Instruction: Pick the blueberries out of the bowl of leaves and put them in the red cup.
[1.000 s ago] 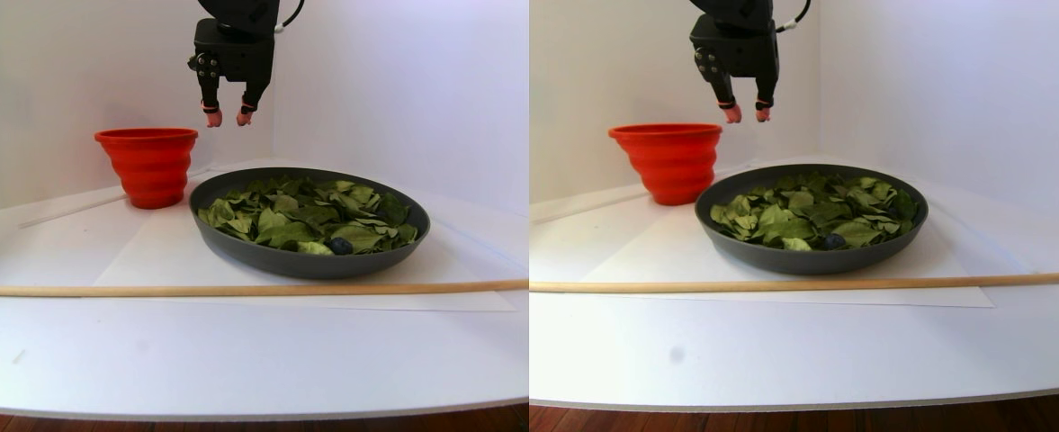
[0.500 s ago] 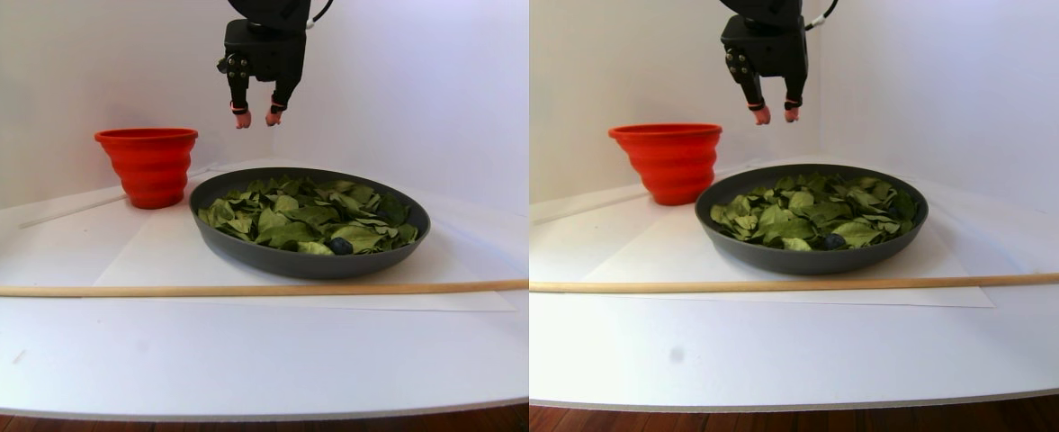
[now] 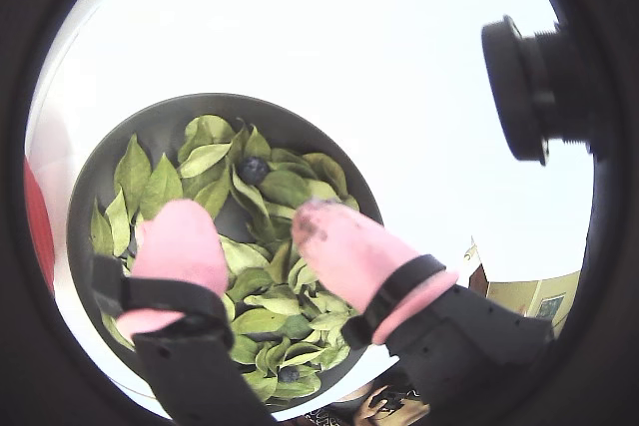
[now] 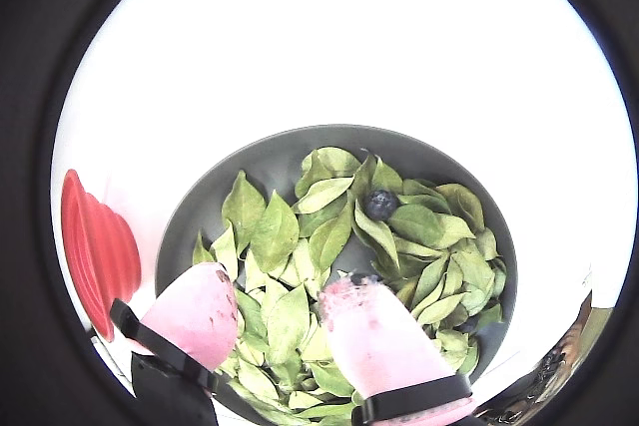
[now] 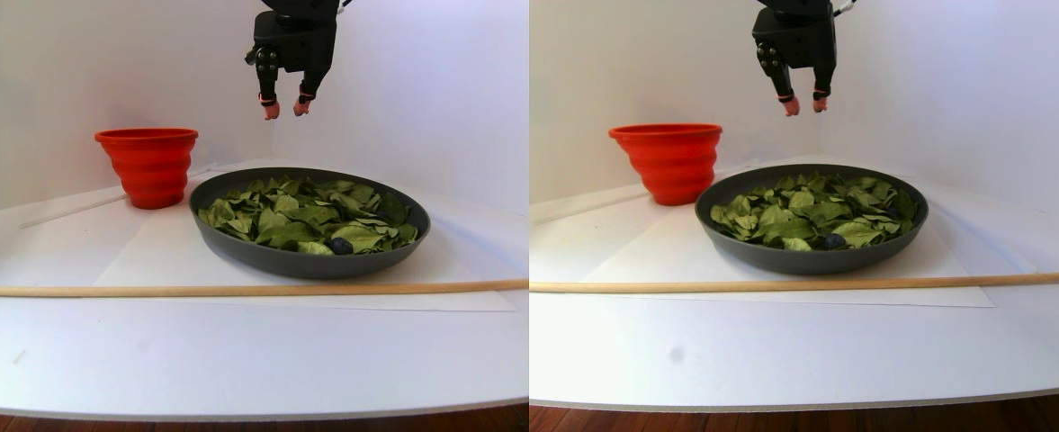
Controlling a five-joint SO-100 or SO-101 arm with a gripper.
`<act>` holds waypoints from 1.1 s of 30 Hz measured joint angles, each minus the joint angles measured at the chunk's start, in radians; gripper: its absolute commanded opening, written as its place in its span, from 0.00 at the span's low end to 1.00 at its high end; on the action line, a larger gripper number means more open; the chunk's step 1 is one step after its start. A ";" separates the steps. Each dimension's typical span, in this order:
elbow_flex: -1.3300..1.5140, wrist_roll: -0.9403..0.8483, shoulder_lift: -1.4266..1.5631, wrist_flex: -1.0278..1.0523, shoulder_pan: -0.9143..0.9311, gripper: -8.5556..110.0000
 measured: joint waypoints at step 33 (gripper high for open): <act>-0.153 0.051 -0.307 -0.109 0.098 0.21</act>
